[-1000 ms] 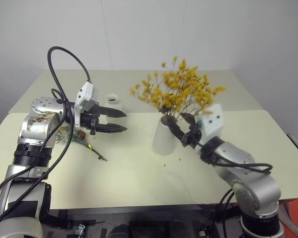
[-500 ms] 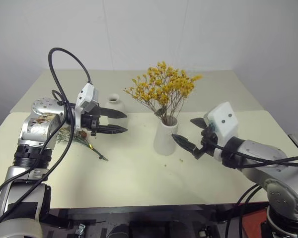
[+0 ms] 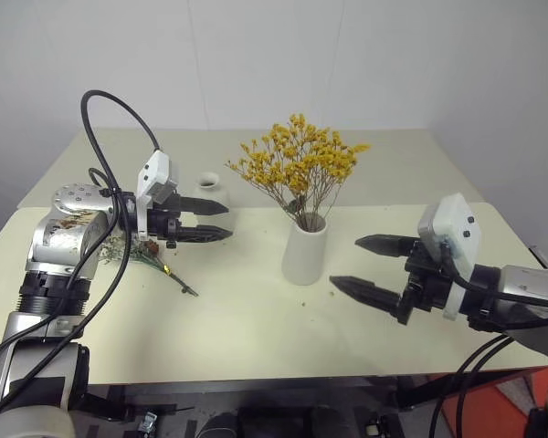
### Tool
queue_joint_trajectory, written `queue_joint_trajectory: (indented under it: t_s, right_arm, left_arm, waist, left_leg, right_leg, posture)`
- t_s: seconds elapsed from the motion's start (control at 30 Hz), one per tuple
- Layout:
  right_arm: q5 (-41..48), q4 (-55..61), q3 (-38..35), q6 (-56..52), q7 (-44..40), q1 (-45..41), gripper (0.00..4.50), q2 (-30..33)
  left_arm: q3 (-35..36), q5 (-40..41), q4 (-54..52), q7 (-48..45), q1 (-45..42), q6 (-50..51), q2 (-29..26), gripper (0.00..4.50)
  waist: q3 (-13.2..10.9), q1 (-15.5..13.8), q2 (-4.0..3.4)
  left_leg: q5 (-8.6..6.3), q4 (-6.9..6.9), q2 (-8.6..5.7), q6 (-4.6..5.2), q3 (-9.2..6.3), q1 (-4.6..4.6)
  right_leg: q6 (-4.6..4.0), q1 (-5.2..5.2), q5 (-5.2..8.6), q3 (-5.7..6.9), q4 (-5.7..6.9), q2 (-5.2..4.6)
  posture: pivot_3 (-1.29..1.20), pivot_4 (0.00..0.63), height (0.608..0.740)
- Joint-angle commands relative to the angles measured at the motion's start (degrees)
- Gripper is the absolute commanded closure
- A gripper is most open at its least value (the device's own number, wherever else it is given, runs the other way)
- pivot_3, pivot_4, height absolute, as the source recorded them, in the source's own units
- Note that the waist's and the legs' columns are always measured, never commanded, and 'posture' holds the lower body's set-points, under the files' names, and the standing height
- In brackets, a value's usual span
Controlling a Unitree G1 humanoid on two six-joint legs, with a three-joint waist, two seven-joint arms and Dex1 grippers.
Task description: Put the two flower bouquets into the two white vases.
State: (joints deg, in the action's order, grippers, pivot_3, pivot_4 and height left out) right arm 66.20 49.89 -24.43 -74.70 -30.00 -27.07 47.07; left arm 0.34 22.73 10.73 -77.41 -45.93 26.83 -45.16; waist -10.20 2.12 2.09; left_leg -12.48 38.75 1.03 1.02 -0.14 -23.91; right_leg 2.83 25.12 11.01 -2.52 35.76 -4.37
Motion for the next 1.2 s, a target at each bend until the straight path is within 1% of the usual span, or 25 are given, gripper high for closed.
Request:
queue_joint_trajectory:
  t_s: [0.03, 0.13, 0.2, 0.27, 0.33, 0.43, 0.57, 0.63, 0.73, 0.8, 0.87, 0.93, 0.97, 1.0, 1.07, 1.13, 1.2]
  right_arm:
    - [6.4, -4.2, 0.4, 2.0, -2.8, -5.6, 0.03, 6.1]
    - [11.8, -12.7, 5.6, -1.7, -4.3, -14.8, 0.03, 13.2]
    - [13.9, -17.7, 8.9, -2.3, -4.1, -19.8, 0.03, 14.2]
    - [13.5, -19.9, 11.9, -1.7, -4.9, -23.1, 0.03, 14.1]
    - [12.3, -20.9, 15.7, -1.5, -5.2, -25.6, 0.03, 13.0]
    - [11.2, -23.0, 20.6, -2.3, -4.0, -28.9, 0.03, 9.9]
    - [11.1, -25.8, 23.9, -4.0, -2.8, -31.4, 0.03, 7.0]
    - [12.1, -28.0, 25.0, -5.3, -1.5, -32.7, 0.03, 5.0]
    - [12.6, -30.0, 26.1, -6.8, -0.5, -34.4, 0.03, 2.3]
    - [12.3, -31.0, 27.0, -7.7, -0.6, -35.2, 0.03, 0.7]
    - [11.5, -32.0, 27.8, -8.4, -1.1, -35.9, 0.03, -0.5]
    - [10.6, -32.6, 28.3, -8.8, -1.4, -36.2, 0.03, -1.2]
    - [10.2, -33.4, 28.5, -9.1, -1.4, -36.5, 0.03, -1.9]
    - [9.8, -34.1, 28.6, -9.3, -1.4, -36.7, 0.03, -2.4]
    - [8.0, -35.3, 29.5, -9.2, -1.5, -37.3, 0.03, -3.7]
    - [6.3, -36.4, 30.2, -9.3, -2.2, -37.9, 0.03, -4.7]
    - [5.1, -37.7, 30.7, -9.7, -3.1, -38.8, 0.03, -5.6]
  left_arm:
    - [2.7, -0.4, -5.2, 6.6, 1.4, 5.6, -2.3, 1.72]
    - [5.3, 1.6, -11.5, 11.6, 5.6, 12.4, -3.7, 1.72]
    - [7.1, 2.6, -16.6, 16.5, 8.6, 18.9, -3.9, 1.72]
    - [9.2, 3.7, -21.8, 21.7, 11.4, 24.9, -3.2, 1.72]
    - [11.3, 4.5, -26.3, 28.8, 12.7, 32.9, -1.0, 1.72]
    - [12.1, 2.9, -31.7, 39.4, 12.4, 43.6, 2.5, 1.72]
    - [14.7, 2.8, -34.9, 47.2, 8.9, 55.5, 6.3, 1.72]
    - [15.2, 1.4, -35.2, 51.6, 5.9, 62.0, 8.3, 1.72]
    - [16.2, 0.0, -34.2, 61.1, 2.9, 65.7, 12.8, 1.72]
    - [14.1, 0.0, -33.6, 66.5, 2.6, 65.7, 13.2, 1.72]
    - [16.1, -1.6, -32.2, 75.4, 0.6, 65.7, 18.8, 1.72]
    - [18.4, -2.0, -30.7, 82.4, -1.1, 65.7, 23.3, 1.72]
    - [21.8, -4.7, -30.9, 88.0, -3.2, 65.7, 28.8, 1.72]
    - [24.4, -6.3, -31.0, 92.3, -4.8, 65.7, 32.7, 1.72]
    - [33.1, -12.2, -31.7, 102.3, -10.8, 65.7, 43.4, 1.72]
    - [39.3, -17.0, -32.4, 108.9, -16.3, 65.7, 50.7, 1.72]
    - [42.8, -21.2, -33.2, 112.6, -19.8, 65.7, 55.1, 1.72]
  waist:
    - [0.0, 0.2, -0.01]
    - [0.0, 0.3, -0.03]
    - [0.0, 0.4, 0.01]
    - [-0.1, 0.3, 0.03]
    - [-0.1, 0.2, 0.03]
    - [-0.1, -0.2, 0.04]
    - [-0.1, -0.5, 0.09]
    - [-0.1, -0.7, 0.12]
    - [-0.1, -1.0, 0.12]
    - [-0.1, -1.1, 0.12]
    - [-0.1, -1.1, 0.12]
    - [-0.1, -1.4, 0.14]
    - [-0.1, -1.5, 0.15]
    - [-0.1, -1.6, 0.16]
    - [-0.1, -1.9, 0.33]
    - [-0.1, -2.0, 0.35]
    - [-0.1, -1.3, 0.36]
  left_leg:
    - [0.00, 0.00, 0.00, 0.00, 0.01, 0.02]
    - [0.00, -0.05, 0.02, 0.00, 0.09, 0.14]
    - [-0.01, -0.10, 0.06, -0.01, 0.10, 0.17]
    - [-0.01, -0.13, 0.08, -0.01, 0.08, 0.15]
    - [-0.01, -0.15, 0.06, -0.01, 0.08, 0.13]
    - [-0.01, -0.12, 0.03, -0.01, 0.06, 0.11]
    - [-0.01, -0.11, 0.01, -0.01, 0.03, 0.11]
    - [-0.01, -0.11, 0.00, -0.01, 0.03, 0.10]
    - [-0.01, -0.10, -0.03, -0.01, 0.01, 0.12]
    - [-0.01, -0.11, -0.03, -0.01, 0.01, 0.12]
    - [-0.01, -0.11, -0.02, -0.02, 0.01, 0.11]
    - [-0.01, -0.10, -0.05, -0.02, -0.01, 0.12]
    - [-0.01, -0.07, -0.06, -0.02, -0.04, 0.11]
    - [-0.01, -0.07, -0.06, -0.02, -0.04, 0.10]
    - [-0.01, -0.03, -0.08, -0.03, -0.08, 0.04]
    - [-0.02, -0.02, -0.13, -0.04, -0.08, -0.05]
    - [-0.03, 0.00, -0.16, -0.06, -0.08, -0.17]
  right_leg:
    - [0.04, 0.00, 0.03, -0.01, 0.00, -0.01]
    - [0.05, -0.05, 0.04, -0.07, -0.03, -0.02]
    - [-0.04, -0.04, 0.09, -0.07, -0.04, -0.01]
    - [-0.07, -0.02, 0.11, -0.04, -0.04, 0.00]
    - [-0.06, 0.01, 0.11, -0.05, -0.05, -0.01]
    - [-0.03, 0.00, 0.11, -0.04, -0.02, -0.01]
    - [-0.05, -0.01, 0.10, -0.03, 0.00, -0.01]
    - [-0.12, 0.00, 0.05, -0.03, 0.01, -0.01]
    - [-0.15, -0.01, 0.03, -0.02, 0.02, 0.00]
    - [-0.33, -0.01, -0.08, -0.03, 0.03, -0.02]
    - [-0.36, 0.00, -0.10, -0.03, 0.02, -0.01]
    - [-0.36, 0.00, -0.11, -0.03, 0.07, -0.04]
    - [-0.36, -0.02, -0.12, -0.01, 0.07, -0.04]
    - [-0.36, -0.02, -0.12, 0.00, 0.07, -0.04]
    - [-0.33, -0.06, -0.15, 0.06, -0.02, -0.06]
    - [-0.29, -0.05, -0.20, 0.07, -0.10, -0.09]
    - [-0.25, 0.02, -0.23, 0.05, -0.16, -0.10]
  posture:
    - [0.00, 0.150, 0.740]
    - [0.00, 0.150, 0.740]
    - [0.00, 0.150, 0.740]
    - [0.00, 0.150, 0.740]
    - [0.00, 0.150, 0.740]
    - [0.00, 0.150, 0.740]
    - [0.00, 0.150, 0.740]
    - [0.00, 0.150, 0.740]
    - [0.00, 0.150, 0.740]
    - [0.00, 0.150, 0.740]
    - [0.00, 0.150, 0.740]
    - [0.00, 0.150, 0.740]
    - [0.00, 0.150, 0.740]
    - [0.00, 0.150, 0.740]
    - [0.00, 0.150, 0.740]
    - [0.00, 0.150, 0.740]
    - [0.00, 0.150, 0.740]
